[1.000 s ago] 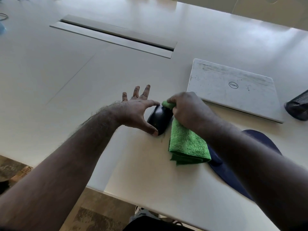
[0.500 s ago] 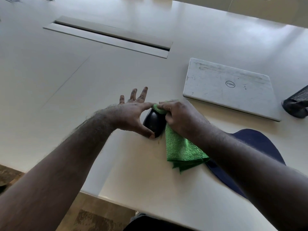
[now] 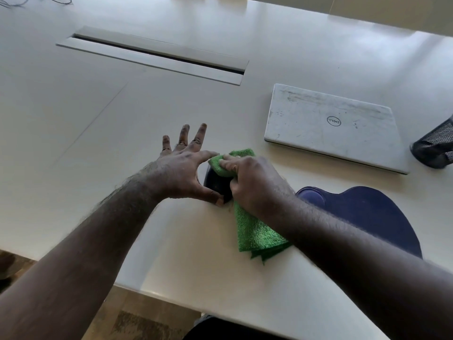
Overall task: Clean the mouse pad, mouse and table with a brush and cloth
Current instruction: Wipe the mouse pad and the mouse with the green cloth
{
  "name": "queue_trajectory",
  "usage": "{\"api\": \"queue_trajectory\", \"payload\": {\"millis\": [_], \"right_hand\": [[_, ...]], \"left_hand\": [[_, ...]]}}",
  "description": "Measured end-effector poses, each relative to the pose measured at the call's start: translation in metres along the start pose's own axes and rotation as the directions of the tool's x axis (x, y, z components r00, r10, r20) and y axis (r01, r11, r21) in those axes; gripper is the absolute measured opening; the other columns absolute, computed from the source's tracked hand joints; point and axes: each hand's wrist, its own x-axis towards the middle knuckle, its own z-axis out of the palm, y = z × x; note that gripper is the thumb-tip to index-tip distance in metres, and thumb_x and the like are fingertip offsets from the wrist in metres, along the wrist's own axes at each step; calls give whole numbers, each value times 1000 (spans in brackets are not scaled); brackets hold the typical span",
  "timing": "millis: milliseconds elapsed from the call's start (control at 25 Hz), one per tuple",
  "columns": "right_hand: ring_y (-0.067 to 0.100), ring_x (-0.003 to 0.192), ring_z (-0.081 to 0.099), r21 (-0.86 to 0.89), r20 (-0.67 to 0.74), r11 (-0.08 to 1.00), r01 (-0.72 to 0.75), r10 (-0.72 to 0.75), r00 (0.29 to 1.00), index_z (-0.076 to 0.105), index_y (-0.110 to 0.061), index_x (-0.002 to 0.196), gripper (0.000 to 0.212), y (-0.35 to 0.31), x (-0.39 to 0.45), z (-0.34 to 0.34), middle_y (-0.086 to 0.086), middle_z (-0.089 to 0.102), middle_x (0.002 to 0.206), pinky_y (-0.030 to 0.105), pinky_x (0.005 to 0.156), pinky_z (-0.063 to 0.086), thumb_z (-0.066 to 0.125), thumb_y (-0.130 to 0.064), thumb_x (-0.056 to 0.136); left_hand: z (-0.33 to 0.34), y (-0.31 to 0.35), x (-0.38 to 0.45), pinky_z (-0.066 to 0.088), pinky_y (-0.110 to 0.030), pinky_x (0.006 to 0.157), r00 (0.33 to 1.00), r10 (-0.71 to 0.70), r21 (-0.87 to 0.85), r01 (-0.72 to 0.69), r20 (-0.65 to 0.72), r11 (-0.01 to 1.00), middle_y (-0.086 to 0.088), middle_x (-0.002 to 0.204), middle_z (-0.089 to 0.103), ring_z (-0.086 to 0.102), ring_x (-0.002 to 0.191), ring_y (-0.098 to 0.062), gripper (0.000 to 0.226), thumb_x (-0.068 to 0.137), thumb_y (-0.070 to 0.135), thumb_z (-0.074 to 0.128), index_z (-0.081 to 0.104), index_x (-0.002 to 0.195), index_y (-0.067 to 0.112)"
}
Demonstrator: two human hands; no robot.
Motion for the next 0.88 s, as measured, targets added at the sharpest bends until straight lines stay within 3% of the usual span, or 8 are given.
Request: {"api": "queue_trajectory", "payload": {"millis": [80, 280, 360, 480, 680, 800, 880], "right_hand": [[13, 128, 55, 18, 3, 999, 41, -41, 999, 60, -18, 133, 50, -3, 1, -1, -3, 56, 141, 26, 111, 41, 60, -1, 86], [16, 130, 53, -20, 1, 999, -46, 46, 999, 56, -20, 137, 52, -1, 7, -2, -2, 55, 144, 32, 111, 43, 52, -1, 89], [13, 115, 63, 89, 0, 995, -38, 39, 999, 64, -22, 129, 46, -6, 6, -5, -2, 67, 128, 27, 99, 52, 54, -3, 88], [5, 98, 69, 322, -38, 945, -64, 81, 996, 69, -21, 122, 49, -9, 3, -26, -5, 74, 114, 14, 82, 54, 55, 2, 82], [17, 90, 70, 663, -145, 748, -27, 163, 976, 73, -15, 117, 49, 18, -39, -96, 4, 77, 104, 45, 88, 58, 52, 10, 81], [14, 92, 71, 716, -264, 698, 27, 235, 936, 76, -19, 111, 49, 52, -81, -142, 1, 77, 103, 35, 88, 58, 51, 13, 82], [11, 87, 72, 711, -339, 702, 23, 314, 887, 77, -20, 107, 49, 79, -111, -170, -1, 78, 99, 26, 80, 58, 51, 14, 83]], "left_hand": [[0, 0, -2, -23, -54, 110, 1000, -6, -23, 6, 1, 1000, 13, 149, -42, -45, 133, -16, 127, 36, 100, 49, 17, 148, 47], [-1, 4, -4, -21, -55, 111, 1000, -18, -26, 18, 2, 1000, 11, 150, -41, -42, 135, -19, 127, 38, 98, 49, 21, 148, 42], [0, 3, -4, -21, -53, 111, 1000, -18, -47, 18, 1, 999, 12, 150, -41, -42, 135, -18, 126, 37, 97, 50, 20, 148, 45], [2, 2, -4, -22, -51, 109, 1000, -14, -72, 14, 7, 997, 11, 150, -41, -43, 134, -18, 133, 32, 99, 47, 11, 149, 48], [-1, 9, -7, -19, -48, 111, 999, -2, -175, 12, 54, 985, 16, 150, -38, -40, 135, -12, 137, 39, 98, 52, 2, 153, 41], [-1, 34, -5, -15, -47, 112, 991, 20, -242, -52, -135, 969, 17, 156, -23, -29, 141, -9, 114, 59, 91, 51, 9, 153, 40], [4, 60, -1, -11, -46, 113, 950, 45, -231, -121, -310, 965, 13, 161, -6, -16, 146, -9, 91, 75, 73, 55, 22, 151, 37]]}}
